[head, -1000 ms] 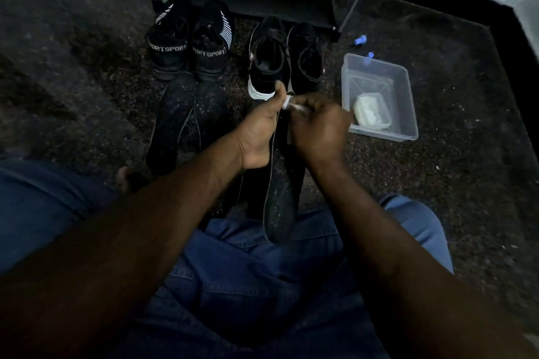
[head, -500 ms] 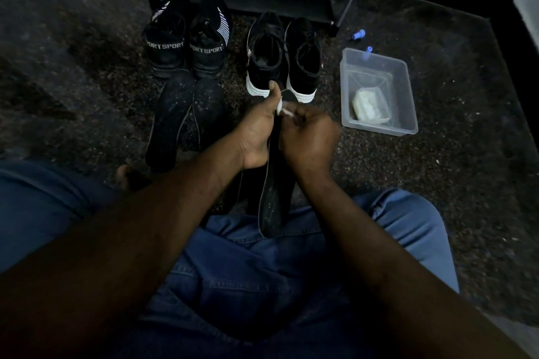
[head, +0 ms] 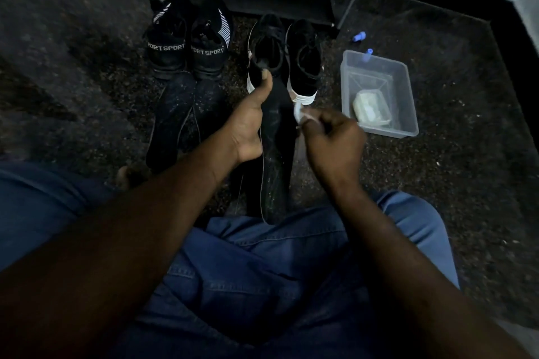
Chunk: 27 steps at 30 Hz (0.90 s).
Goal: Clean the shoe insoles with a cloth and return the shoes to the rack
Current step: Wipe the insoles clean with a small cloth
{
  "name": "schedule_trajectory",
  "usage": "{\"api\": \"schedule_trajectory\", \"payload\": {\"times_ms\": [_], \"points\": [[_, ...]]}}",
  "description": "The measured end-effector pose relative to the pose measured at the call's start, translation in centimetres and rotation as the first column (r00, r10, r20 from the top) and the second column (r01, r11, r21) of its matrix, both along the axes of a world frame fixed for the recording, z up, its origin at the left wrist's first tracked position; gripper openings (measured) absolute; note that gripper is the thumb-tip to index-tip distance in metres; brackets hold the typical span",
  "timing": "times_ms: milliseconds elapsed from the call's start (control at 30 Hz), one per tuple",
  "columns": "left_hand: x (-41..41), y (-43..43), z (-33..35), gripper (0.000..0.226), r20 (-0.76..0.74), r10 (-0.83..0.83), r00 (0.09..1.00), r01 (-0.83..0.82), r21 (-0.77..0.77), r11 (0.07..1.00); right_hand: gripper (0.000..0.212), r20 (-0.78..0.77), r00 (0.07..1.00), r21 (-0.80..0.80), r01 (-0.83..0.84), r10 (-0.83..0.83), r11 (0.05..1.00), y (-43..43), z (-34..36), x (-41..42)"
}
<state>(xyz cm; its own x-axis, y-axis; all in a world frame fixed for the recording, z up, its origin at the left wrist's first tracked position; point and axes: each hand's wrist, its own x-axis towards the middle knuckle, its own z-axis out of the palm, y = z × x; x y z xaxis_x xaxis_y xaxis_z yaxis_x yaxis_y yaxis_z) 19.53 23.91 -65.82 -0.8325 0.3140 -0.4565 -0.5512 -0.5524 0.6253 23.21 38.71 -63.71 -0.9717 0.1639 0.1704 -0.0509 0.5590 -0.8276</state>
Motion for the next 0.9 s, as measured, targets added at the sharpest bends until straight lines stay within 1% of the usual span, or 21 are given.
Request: {"api": "schedule_trajectory", "payload": {"times_ms": [67, 167, 233, 300, 367, 400, 467, 533, 633, 667, 733, 800, 833, 900], "points": [[0.4, -0.1, 0.3, 0.068, -0.013, -0.015, 1.0, 0.015, 0.017, 1.0, 0.02, 0.014, 0.999, -0.014, 0.048, -0.047, 0.999, 0.9, 0.9, -1.4], [0.5, 0.1, 0.5, 0.069, -0.007, 0.0, 1.0, 0.0, 0.037, 0.999, 0.015, -0.02, 1.0, 0.038, -0.013, 0.014, 0.999, 1.0, 1.9, -2.5], [0.4, 0.2, 0.5, 0.072, -0.006, 0.024, 1.0, -0.024, 0.032, 0.999, 0.016, -0.048, 0.995, 0.102, -0.078, 0.083, 0.992, 0.6, 1.7, -2.7], [0.4, 0.4, 0.3, 0.074, 0.001, 0.031, 1.0, -0.031, 0.031, 0.999, 0.021, -0.07, 0.988, 0.203, -0.12, 0.136, 0.972, 0.1, 1.0, -2.8], [0.4, 0.6, 0.2, 0.074, -0.002, 0.023, 1.0, -0.023, 0.024, 0.999, 0.025, -0.083, 0.985, 0.312, -0.118, 0.151, 0.943, -0.4, 0.1, -2.7], [0.3, 0.7, 0.0, 0.072, -0.006, 0.019, 1.0, -0.018, 0.018, 1.0, 0.025, -0.086, 0.987, 0.332, -0.1, 0.136, 0.938, -0.7, -0.2, -2.5], [0.1, 0.8, -0.4, 0.066, -0.007, 0.024, 1.0, -0.024, 0.001, 1.0, 0.019, -0.112, 0.989, 0.309, -0.055, 0.094, 0.95, -1.4, -0.6, -2.0], [0.0, 0.7, -1.0, 0.066, 0.006, 0.041, 0.999, -0.041, -0.035, 0.999, 0.012, -0.143, 0.986, 0.271, -0.042, 0.084, 0.962, -2.5, -0.8, -1.5], [0.0, 0.6, -1.4, 0.086, -0.011, -0.009, 1.0, 0.009, -0.079, 0.997, 0.008, -0.134, 0.976, 0.231, -0.14, 0.174, 0.963, -3.5, -1.0, -0.4], [0.1, 0.6, -1.4, 0.087, -0.01, -0.013, 1.0, 0.012, -0.08, 0.997, 0.011, -0.136, 0.969, 0.244, -0.171, 0.208, 0.955, -3.4, -1.1, -0.2], [0.2, 0.7, -1.2, 0.075, 0.007, 0.012, 1.0, -0.011, -0.077, 0.997, 0.017, -0.128, 0.962, 0.324, -0.19, 0.242, 0.927, -2.9, -1.0, -0.5], [0.2, 0.9, -0.9, 0.065, 0.002, 0.018, 1.0, -0.018, -0.041, 0.999, 0.019, -0.129, 0.969, 0.414, -0.139, 0.209, 0.899, -2.2, -0.8, -1.4], [0.3, 0.9, -0.8, 0.066, -0.002, 0.016, 1.0, -0.016, -0.027, 1.0, 0.019, -0.141, 0.974, 0.434, -0.099, 0.176, 0.895, -1.7, -0.7, -2.0], [0.5, 1.0, -0.4, 0.071, -0.017, -0.005, 1.0, 0.005, 0.006, 1.0, 0.02, -0.154, 0.981, 0.415, -0.043, 0.117, 0.909, -0.7, -0.3, -3.0]]}}
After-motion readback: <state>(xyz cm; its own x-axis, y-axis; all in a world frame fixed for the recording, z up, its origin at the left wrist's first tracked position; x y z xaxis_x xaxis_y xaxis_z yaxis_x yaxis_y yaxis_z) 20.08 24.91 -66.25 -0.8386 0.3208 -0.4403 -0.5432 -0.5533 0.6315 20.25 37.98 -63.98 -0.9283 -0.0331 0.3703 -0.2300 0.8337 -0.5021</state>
